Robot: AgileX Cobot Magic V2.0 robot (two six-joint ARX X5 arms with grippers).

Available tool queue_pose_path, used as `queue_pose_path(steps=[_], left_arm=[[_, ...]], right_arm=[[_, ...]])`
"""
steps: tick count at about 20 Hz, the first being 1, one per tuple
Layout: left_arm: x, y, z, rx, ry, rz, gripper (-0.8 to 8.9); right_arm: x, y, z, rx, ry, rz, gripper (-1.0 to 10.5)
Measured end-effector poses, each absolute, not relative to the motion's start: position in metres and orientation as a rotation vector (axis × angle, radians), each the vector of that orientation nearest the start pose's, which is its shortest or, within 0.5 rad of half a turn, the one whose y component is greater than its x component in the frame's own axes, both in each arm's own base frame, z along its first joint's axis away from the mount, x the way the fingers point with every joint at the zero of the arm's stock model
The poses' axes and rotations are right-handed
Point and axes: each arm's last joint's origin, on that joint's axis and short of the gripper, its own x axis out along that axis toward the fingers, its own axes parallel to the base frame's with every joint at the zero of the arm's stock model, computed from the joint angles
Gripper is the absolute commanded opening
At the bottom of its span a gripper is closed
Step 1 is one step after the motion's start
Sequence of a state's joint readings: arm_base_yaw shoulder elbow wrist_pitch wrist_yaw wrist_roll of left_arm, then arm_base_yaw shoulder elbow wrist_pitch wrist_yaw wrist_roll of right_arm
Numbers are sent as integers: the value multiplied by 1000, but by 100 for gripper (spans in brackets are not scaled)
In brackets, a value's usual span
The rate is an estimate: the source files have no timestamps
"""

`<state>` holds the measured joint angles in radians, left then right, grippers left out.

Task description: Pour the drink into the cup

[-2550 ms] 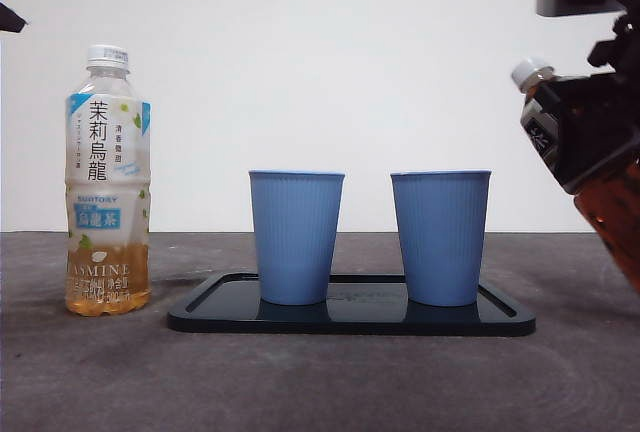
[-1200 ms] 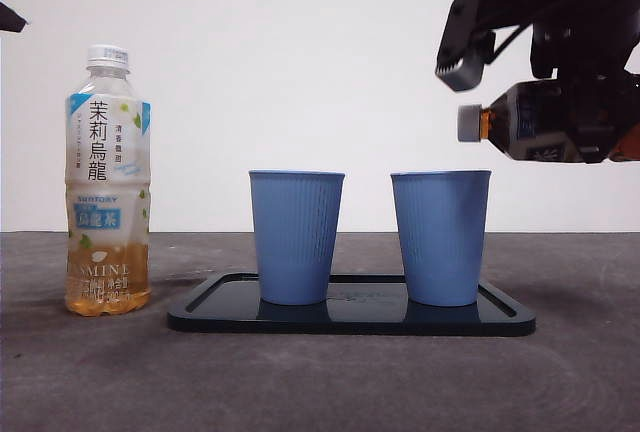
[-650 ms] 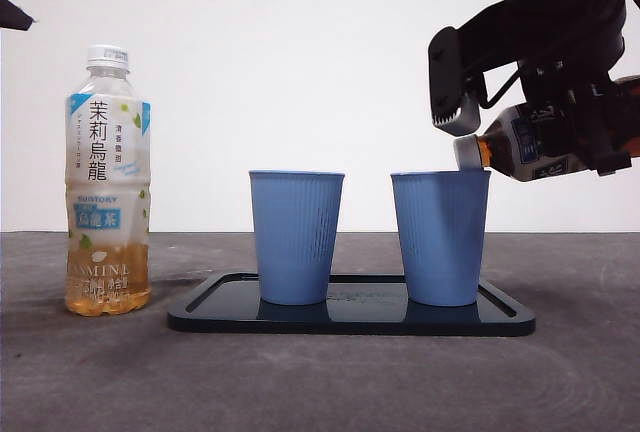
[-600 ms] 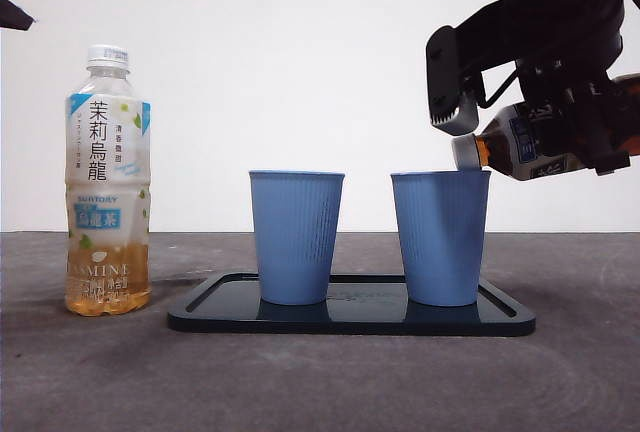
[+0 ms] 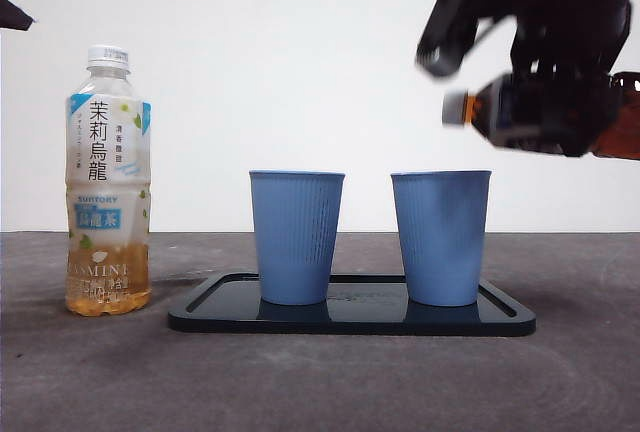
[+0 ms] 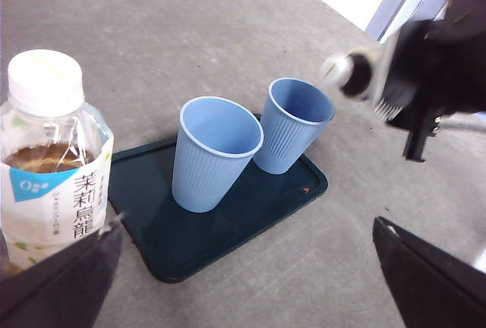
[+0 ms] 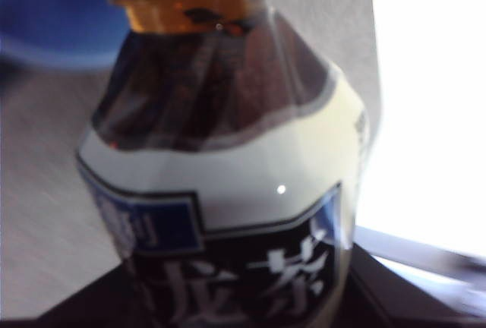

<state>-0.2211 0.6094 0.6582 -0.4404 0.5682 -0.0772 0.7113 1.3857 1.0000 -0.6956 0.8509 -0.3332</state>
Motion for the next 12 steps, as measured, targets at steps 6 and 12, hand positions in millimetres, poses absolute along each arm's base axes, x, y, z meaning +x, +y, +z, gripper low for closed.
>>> queue_pose_path(steps=[6, 12], left_arm=[[124, -44, 291, -142, 425, -764, 528], [124, -44, 291, -142, 427, -764, 528]], right_arm=[[203, 109, 294, -517, 684, 70, 149], [180, 72, 274, -197, 460, 102, 149]])
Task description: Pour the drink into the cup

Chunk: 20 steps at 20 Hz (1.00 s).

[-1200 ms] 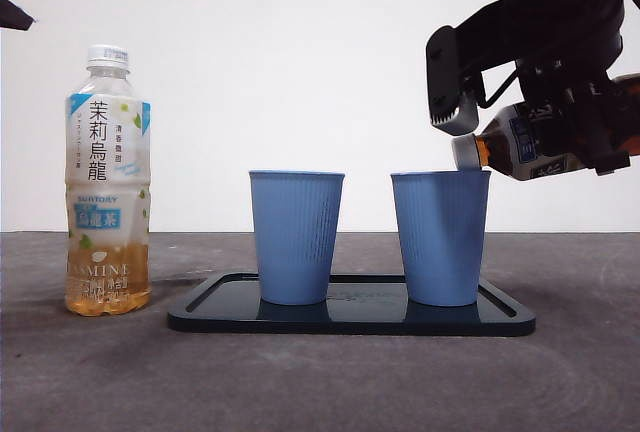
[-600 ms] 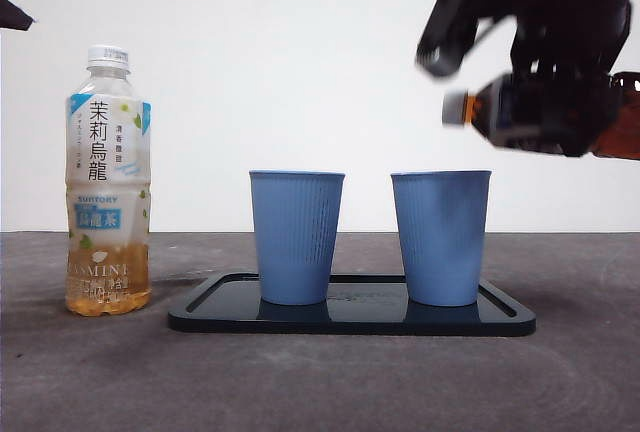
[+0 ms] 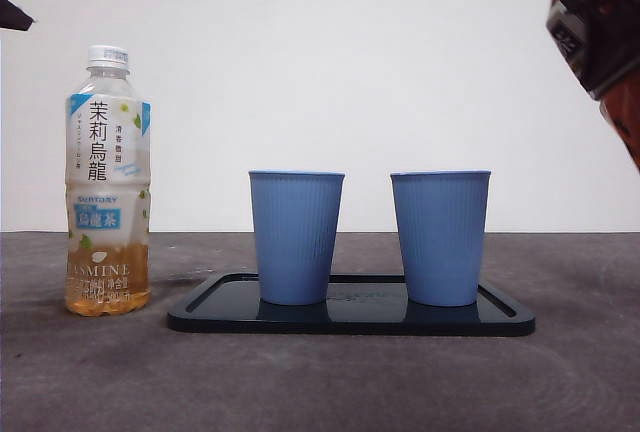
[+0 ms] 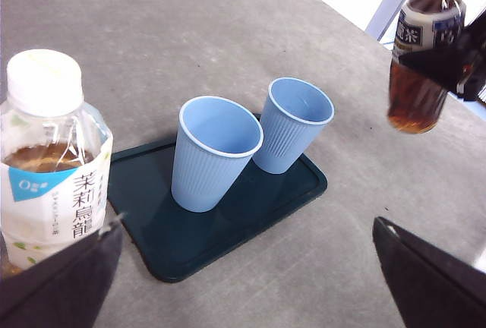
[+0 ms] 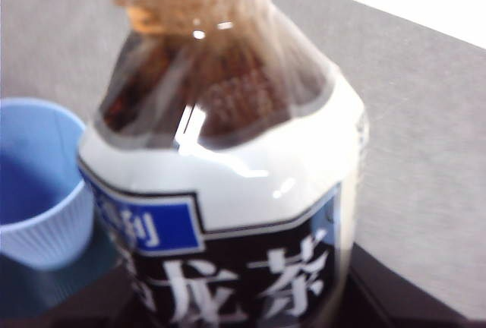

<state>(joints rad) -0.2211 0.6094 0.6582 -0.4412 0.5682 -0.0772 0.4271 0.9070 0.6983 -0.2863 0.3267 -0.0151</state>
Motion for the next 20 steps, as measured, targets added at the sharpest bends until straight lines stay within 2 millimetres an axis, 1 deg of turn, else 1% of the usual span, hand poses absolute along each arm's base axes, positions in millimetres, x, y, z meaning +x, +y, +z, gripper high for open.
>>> queue_pose_path(steps=[2, 5, 7, 9, 12, 20], left_arm=[[124, -44, 291, -142, 427, -764, 528], [124, -44, 291, -142, 428, -763, 528], [124, -44, 291, -143, 431, -764, 528], [124, -44, 291, -143, 431, -763, 527], [124, -44, 291, -143, 432, -763, 528], [124, -44, 291, -143, 432, -763, 527]], right_arm=[[177, 67, 260, -111, 380, 131, 149], [177, 63, 231, 8, 269, 176, 149], [176, 59, 211, 55, 230, 172, 149], [178, 55, 197, 85, 209, 160, 149], [186, 51, 192, 109, 183, 187, 149], [205, 51, 178, 125, 180, 222, 149]])
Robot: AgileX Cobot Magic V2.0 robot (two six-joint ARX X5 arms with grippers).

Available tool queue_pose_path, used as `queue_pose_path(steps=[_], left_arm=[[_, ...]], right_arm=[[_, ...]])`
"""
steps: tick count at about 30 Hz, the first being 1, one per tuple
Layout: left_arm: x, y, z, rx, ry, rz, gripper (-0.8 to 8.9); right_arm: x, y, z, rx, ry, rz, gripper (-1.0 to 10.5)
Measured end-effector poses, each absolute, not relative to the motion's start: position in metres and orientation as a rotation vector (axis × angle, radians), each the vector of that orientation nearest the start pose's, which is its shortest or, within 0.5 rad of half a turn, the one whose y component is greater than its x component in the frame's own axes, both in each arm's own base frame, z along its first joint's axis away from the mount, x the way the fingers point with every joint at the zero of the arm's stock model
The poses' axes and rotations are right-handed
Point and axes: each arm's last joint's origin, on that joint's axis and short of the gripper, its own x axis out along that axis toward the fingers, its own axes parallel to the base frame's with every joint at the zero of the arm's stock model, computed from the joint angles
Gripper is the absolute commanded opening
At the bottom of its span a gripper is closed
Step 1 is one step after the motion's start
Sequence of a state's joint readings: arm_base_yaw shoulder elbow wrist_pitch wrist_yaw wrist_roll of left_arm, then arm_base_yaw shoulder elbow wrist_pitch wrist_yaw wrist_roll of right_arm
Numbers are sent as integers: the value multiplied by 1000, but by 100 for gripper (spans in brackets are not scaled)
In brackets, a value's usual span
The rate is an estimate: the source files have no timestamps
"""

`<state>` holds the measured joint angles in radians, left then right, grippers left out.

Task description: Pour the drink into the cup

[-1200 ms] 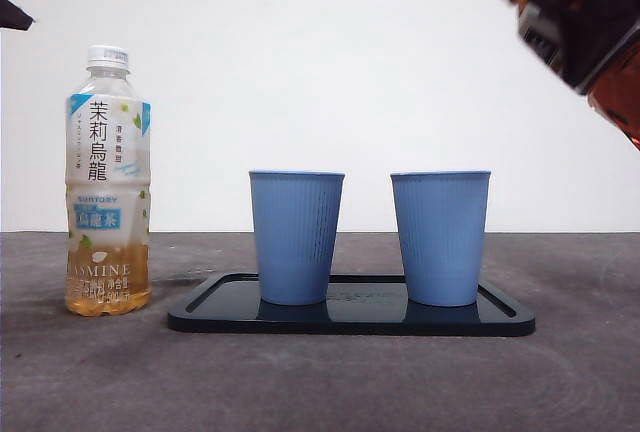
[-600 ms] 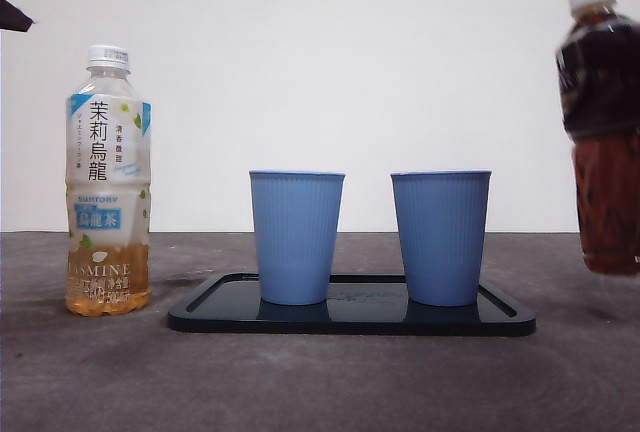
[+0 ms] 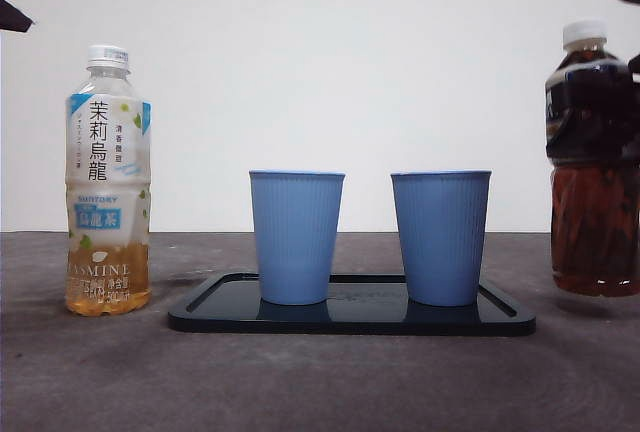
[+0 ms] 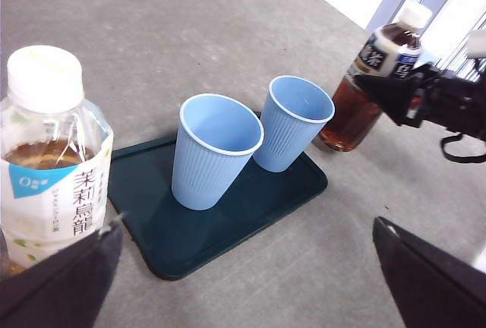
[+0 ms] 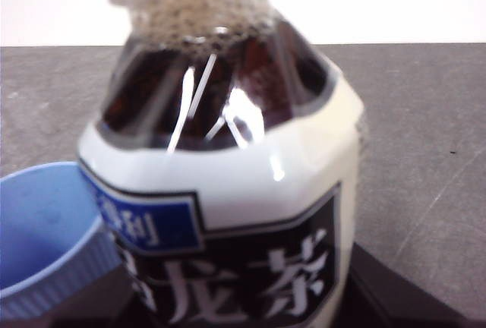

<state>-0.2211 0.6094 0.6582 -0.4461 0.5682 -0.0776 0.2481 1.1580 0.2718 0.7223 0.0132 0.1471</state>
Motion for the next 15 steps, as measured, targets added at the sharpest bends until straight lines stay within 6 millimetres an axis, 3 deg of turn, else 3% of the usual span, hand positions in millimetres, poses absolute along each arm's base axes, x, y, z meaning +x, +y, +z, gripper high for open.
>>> queue_pose_path(steps=[15], left_arm=[[124, -44, 291, -143, 432, -763, 527]], right_arm=[[223, 54, 158, 133, 143, 252, 149]])
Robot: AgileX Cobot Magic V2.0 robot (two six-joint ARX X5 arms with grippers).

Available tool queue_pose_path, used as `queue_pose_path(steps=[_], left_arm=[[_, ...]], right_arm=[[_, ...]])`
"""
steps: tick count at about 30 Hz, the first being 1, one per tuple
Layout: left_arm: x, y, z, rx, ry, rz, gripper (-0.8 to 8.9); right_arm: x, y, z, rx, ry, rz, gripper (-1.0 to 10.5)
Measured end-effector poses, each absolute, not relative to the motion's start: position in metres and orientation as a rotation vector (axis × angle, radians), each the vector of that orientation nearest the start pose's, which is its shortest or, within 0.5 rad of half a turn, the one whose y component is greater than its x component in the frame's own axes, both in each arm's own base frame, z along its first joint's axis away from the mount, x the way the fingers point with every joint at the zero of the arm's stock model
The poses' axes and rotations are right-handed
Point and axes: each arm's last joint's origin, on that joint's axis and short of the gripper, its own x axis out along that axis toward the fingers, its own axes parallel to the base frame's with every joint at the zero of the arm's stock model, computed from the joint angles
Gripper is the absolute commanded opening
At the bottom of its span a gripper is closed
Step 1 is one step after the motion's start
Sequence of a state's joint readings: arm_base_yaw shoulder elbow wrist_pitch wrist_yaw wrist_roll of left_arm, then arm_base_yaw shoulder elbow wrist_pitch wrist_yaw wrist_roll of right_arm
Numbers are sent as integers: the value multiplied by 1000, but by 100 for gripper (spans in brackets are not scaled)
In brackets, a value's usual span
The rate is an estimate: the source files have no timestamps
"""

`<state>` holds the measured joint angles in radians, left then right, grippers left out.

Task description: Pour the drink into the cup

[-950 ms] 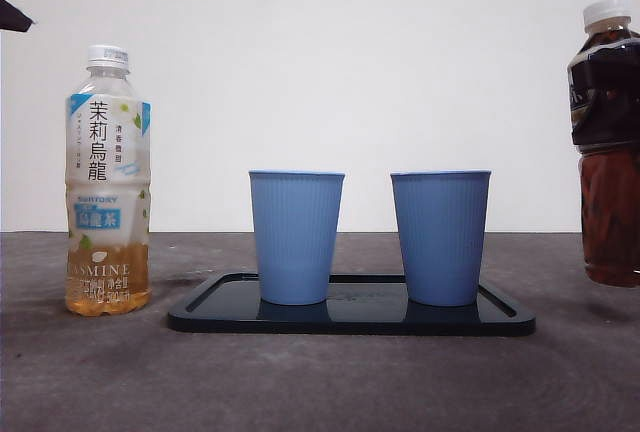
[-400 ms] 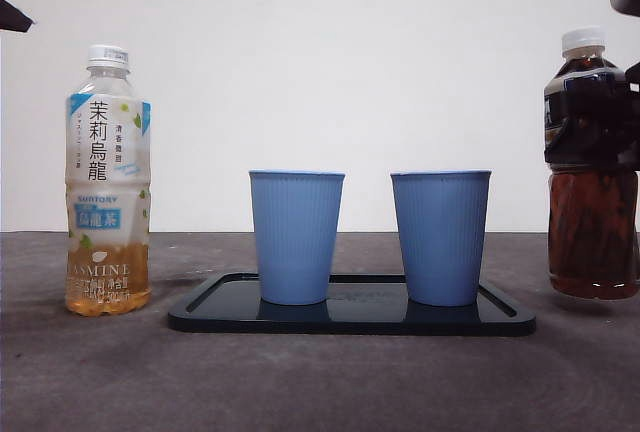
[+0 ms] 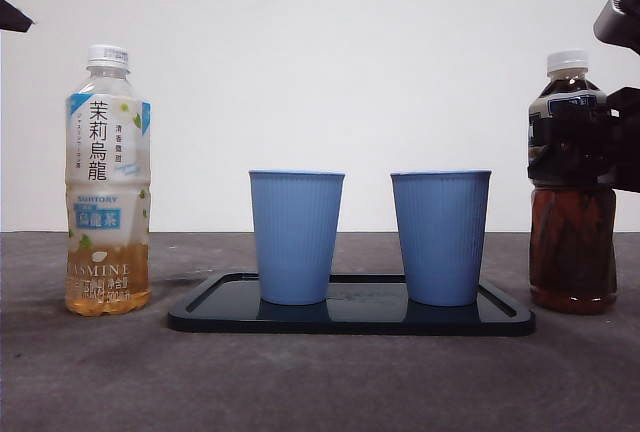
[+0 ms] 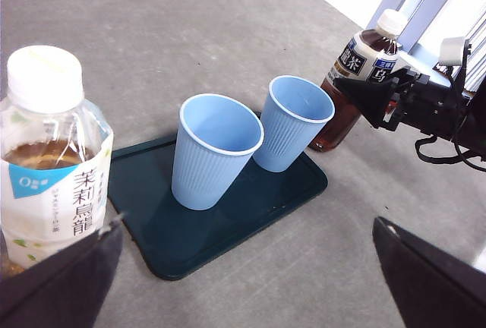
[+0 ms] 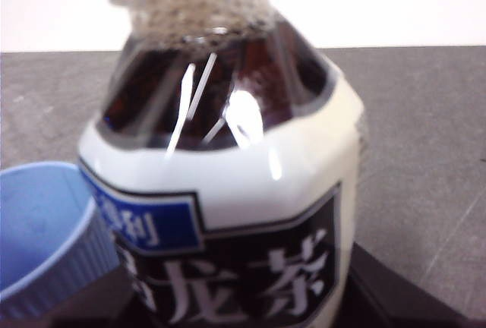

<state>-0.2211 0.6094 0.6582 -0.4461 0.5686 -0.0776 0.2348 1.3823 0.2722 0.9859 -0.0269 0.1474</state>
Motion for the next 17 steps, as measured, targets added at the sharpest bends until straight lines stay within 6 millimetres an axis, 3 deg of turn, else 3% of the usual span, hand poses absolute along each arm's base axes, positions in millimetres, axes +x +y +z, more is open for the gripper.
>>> queue_pose_path(steps=[9, 17], left_arm=[[124, -44, 291, -143, 432, -763, 527], [124, -44, 291, -143, 432, -763, 527]], right_arm=[[224, 54, 156, 135, 144, 252, 152], [224, 54, 156, 137, 148, 250, 346]])
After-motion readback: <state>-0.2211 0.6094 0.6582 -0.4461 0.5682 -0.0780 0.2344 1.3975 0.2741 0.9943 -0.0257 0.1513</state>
